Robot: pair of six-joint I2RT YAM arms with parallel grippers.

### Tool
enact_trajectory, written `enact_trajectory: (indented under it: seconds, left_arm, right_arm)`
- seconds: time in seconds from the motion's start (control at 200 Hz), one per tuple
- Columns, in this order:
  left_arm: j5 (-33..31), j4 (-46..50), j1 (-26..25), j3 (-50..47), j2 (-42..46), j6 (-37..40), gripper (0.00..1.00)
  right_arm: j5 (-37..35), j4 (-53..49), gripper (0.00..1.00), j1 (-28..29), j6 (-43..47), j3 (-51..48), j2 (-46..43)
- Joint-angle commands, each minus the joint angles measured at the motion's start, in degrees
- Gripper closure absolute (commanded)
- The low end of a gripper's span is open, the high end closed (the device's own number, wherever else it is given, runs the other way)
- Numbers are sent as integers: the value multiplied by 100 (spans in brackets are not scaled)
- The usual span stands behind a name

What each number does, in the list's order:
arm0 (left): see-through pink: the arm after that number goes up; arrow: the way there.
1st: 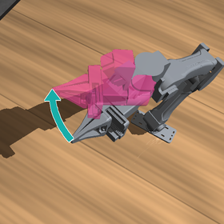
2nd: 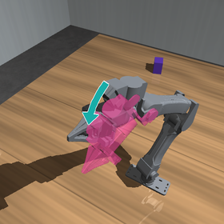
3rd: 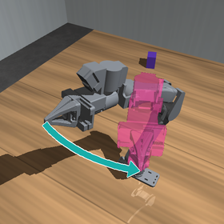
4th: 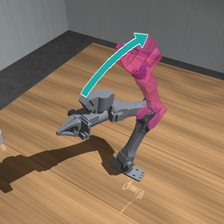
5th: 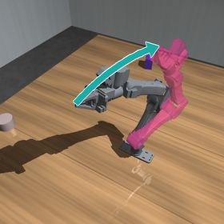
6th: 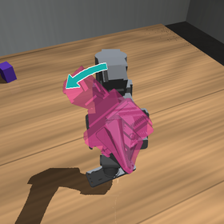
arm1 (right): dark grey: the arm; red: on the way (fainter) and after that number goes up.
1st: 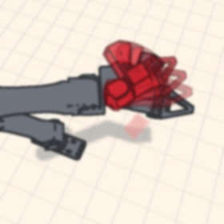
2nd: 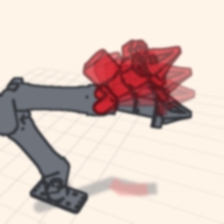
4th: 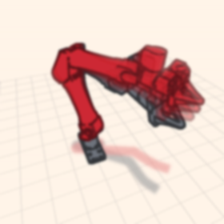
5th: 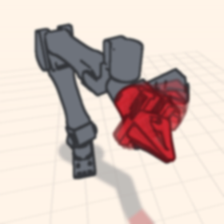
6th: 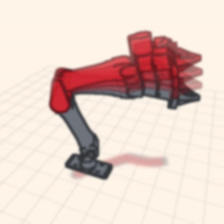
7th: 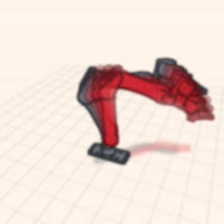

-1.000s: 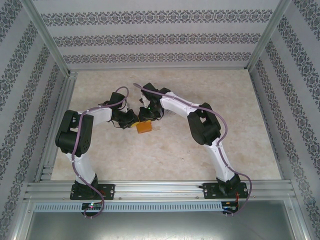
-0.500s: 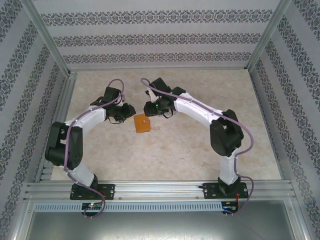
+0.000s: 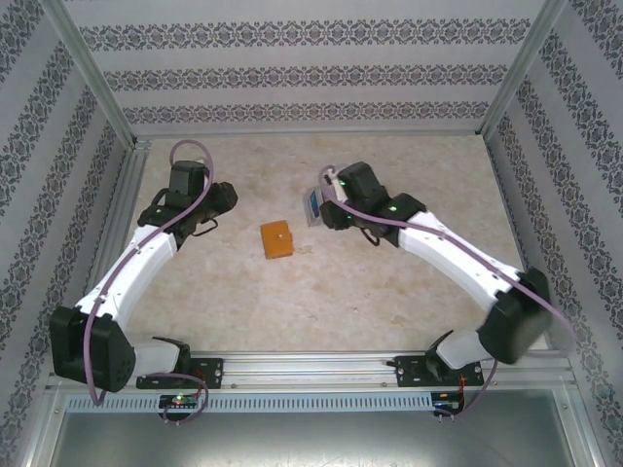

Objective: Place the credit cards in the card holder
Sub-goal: Reset both arms

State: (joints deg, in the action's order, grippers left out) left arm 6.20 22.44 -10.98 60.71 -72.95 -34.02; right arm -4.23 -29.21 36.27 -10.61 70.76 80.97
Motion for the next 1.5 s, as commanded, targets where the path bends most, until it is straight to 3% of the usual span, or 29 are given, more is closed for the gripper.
enact_trajectory:
  seconds: [0.0,0.135,0.26,0.345,0.49,0.58,0.694,0.844,1.014,1.149,1.289,1.494]
  left_arm:
    - [-717,413,90,-98,270,190,64]
    - [-1142,419,118,-281,738,151,62]
    - [-1494,419,142,-390,1054,151,50]
    - [-1715,450,157,-397,1158,174,43]
    - [-2435,678,186,-372,1092,45,0]
    - [-2897,807,251,-371,927,3,1]
    - [-3155,612,406,-502,687,71,1]
    - [-3659,-854,425,-1439,764,621,1]
    - [-3604,-3158,428,-2696,813,1742,0]
    - [-3378,-3682,429,-2829,417,2289,0]
    - [-3232,-4247,440,-2997,116,2663,1]
    - [-2653,-5850,683,-3615,-371,3011,1]
  right_arm:
    - [-715,371,57,-251,383,-484,-780]
    - [-917,671,50,-718,431,-1128,-1823]
    - [-739,826,47,-1301,263,-1563,-2572]
    - [-697,935,34,-1665,47,-1823,-2907]
    - [-671,1152,11,-2284,-391,-2261,-3148]
    - [-770,1465,2,-2568,-612,-2579,-3127]
    - [-1589,2441,2,-2682,-954,-3235,-2939]
    - [-2017,4377,2,-2691,-515,-4188,-2422]
    - [-2109,5048,2,-2731,224,-4386,-1668]
    - [-2015,6145,2,-2938,488,-4820,-1352]
    - [-1656,6523,2,-3187,442,-4961,-1169]
    - [-1412,7342,2,-3369,517,-5328,-864]
